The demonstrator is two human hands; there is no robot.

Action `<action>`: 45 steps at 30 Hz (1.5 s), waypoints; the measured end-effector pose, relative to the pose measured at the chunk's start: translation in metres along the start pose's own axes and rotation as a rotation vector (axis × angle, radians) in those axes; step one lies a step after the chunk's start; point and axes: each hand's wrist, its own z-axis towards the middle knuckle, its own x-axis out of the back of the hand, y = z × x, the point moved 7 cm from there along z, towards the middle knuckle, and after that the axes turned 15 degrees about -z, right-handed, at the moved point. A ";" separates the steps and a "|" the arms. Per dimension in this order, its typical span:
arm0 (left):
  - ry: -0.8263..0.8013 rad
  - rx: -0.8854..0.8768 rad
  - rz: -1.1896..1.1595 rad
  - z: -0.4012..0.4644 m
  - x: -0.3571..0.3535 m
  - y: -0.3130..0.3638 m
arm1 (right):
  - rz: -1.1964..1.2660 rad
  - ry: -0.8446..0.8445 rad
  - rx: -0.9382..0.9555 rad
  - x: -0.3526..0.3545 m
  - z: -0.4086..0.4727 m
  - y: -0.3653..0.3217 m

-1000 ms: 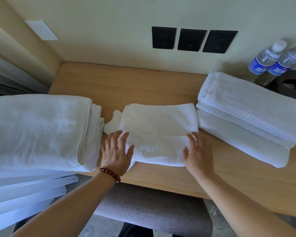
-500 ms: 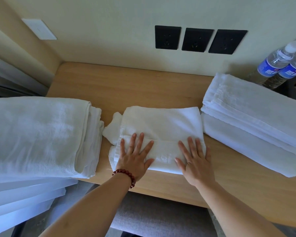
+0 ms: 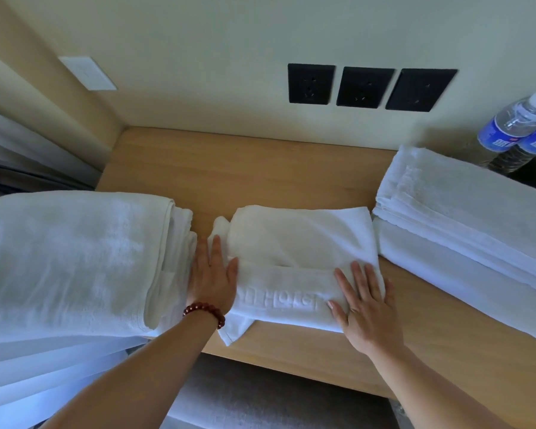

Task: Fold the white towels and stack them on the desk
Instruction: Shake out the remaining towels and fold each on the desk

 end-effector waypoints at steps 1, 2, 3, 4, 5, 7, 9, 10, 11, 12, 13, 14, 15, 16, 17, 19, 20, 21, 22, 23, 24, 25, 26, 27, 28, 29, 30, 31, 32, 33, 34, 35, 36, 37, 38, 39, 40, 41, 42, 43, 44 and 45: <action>0.013 0.047 -0.079 0.004 0.000 0.002 | -0.001 0.001 -0.002 -0.001 0.001 0.000; 0.053 0.122 -0.172 0.008 0.000 0.000 | 0.000 0.001 -0.005 -0.002 0.001 0.001; 0.103 0.224 -0.269 0.012 0.003 -0.003 | 0.000 -0.002 -0.007 -0.002 0.002 0.001; 0.136 0.329 -0.339 0.014 0.006 -0.007 | 0.001 -0.006 -0.008 -0.002 0.001 0.001; 0.159 0.401 -0.374 0.017 0.011 -0.010 | 0.006 -0.008 -0.007 -0.002 0.001 0.001; 0.115 0.503 -0.378 0.024 0.010 -0.016 | 0.016 0.006 -0.003 -0.002 0.001 0.001; 0.032 0.536 -0.440 0.034 0.002 -0.013 | 0.015 0.017 -0.003 -0.001 0.001 0.001; 0.010 0.498 -0.483 0.038 -0.001 -0.008 | 0.017 0.018 -0.006 -0.002 0.002 0.001; 0.004 0.464 -0.550 0.038 -0.002 -0.001 | 0.020 0.017 -0.009 -0.002 0.002 0.001; -0.030 0.416 -0.490 0.040 -0.005 0.005 | 0.020 0.013 -0.011 -0.002 0.002 0.001; -0.058 0.412 -0.489 0.038 -0.005 0.011 | 0.020 0.012 -0.011 -0.003 0.001 0.000; -0.058 0.383 -0.480 0.038 -0.002 0.018 | 0.020 0.012 -0.008 -0.003 0.001 0.000; -0.054 0.432 -0.578 0.041 -0.007 0.013 | 0.017 0.015 -0.005 -0.003 0.001 0.000; -0.028 0.402 -0.554 0.043 -0.004 0.014 | 0.014 0.018 -0.003 -0.002 0.001 0.000; -0.039 0.397 -0.512 0.050 -0.002 0.013 | 0.011 0.019 -0.003 -0.002 0.001 0.001; -0.038 0.354 -0.438 0.064 0.012 0.019 | 0.008 0.012 -0.007 -0.001 0.001 0.001; 0.030 0.340 -0.473 0.073 0.027 0.024 | 0.009 0.010 -0.007 -0.001 0.001 0.001; 0.074 0.263 -0.425 0.084 0.037 0.027 | 0.012 0.011 -0.006 0.000 0.001 0.000; 0.082 0.241 -0.423 0.088 0.046 0.033 | 0.018 0.013 -0.003 0.000 0.001 0.000; 0.129 0.193 -0.438 0.097 0.056 0.039 | 0.023 0.018 0.000 0.000 0.001 0.000; 0.158 0.175 -0.482 0.104 0.068 0.048 | 0.026 0.021 0.001 0.001 0.001 0.000; 0.172 0.148 -0.511 0.111 0.078 0.058 | 0.024 0.023 0.001 0.001 0.001 0.000; 0.189 0.138 -0.534 0.121 0.087 0.067 | 0.022 0.023 0.001 0.001 0.001 0.000; 0.219 0.116 -0.528 0.132 0.096 0.074 | 0.022 0.024 0.000 0.001 0.001 0.001; 0.255 0.094 -0.506 0.142 0.104 0.081 | 0.023 0.028 0.000 0.002 0.001 0.001; 0.296 0.060 -0.474 0.152 0.112 0.089 | 0.022 0.034 0.000 0.001 0.001 0.000; 0.332 0.031 -0.425 0.161 0.119 0.096 | 0.019 0.041 0.000 0.001 0.001 0.000; 0.361 -0.001 -0.377 0.171 0.124 0.103 | 0.017 0.047 -0.002 0.000 0.001 0.000; 0.367 -0.041 -0.329 0.178 0.127 0.110 | 0.018 0.051 -0.004 0.000 0.001 0.000; 0.359 -0.087 -0.295 0.184 0.128 0.117 | 0.020 0.054 -0.005 0.000 0.001 0.000; 0.350 -0.131 -0.268 0.189 0.127 0.123 | 0.021 0.058 -0.005 -0.001 0.001 0.000; 0.340 -0.189 -0.241 0.192 0.123 0.129 | 0.020 0.063 -0.005 -0.001 0.001 0.000; 0.336 -0.245 -0.200 0.191 0.119 0.134 | 0.017 0.067 -0.005 -0.001 0.002 0.000; 0.335 -0.304 -0.168 0.187 0.114 0.140 | 0.016 0.066 -0.003 -0.002 0.001 0.000; 0.332 -0.350 -0.140 0.180 0.107 0.144 | 0.018 0.064 0.000 -0.002 0.001 0.000; 0.316 -0.369 -0.116 0.169 0.096 0.146 | 0.022 0.061 0.000 -0.002 0.001 0.001; 0.280 -0.372 -0.113 0.156 0.083 0.146 | 0.025 0.060 -0.002 -0.002 0.001 0.001; 0.234 -0.379 -0.114 0.139 0.069 0.143 | 0.026 0.061 -0.004 -0.002 0.001 0.001; 0.194 -0.406 -0.104 0.120 0.054 0.138 | 0.025 0.062 -0.004 -0.002 0.001 0.000; 0.156 -0.435 -0.077 0.100 0.037 0.132 | 0.024 0.059 -0.002 -0.001 0.002 0.000; 0.119 -0.438 -0.052 0.082 0.020 0.120 | 0.023 0.051 0.002 -0.001 0.002 0.000; 0.080 -0.391 -0.042 0.068 0.003 0.105 | 0.024 0.040 0.003 -0.002 0.002 0.000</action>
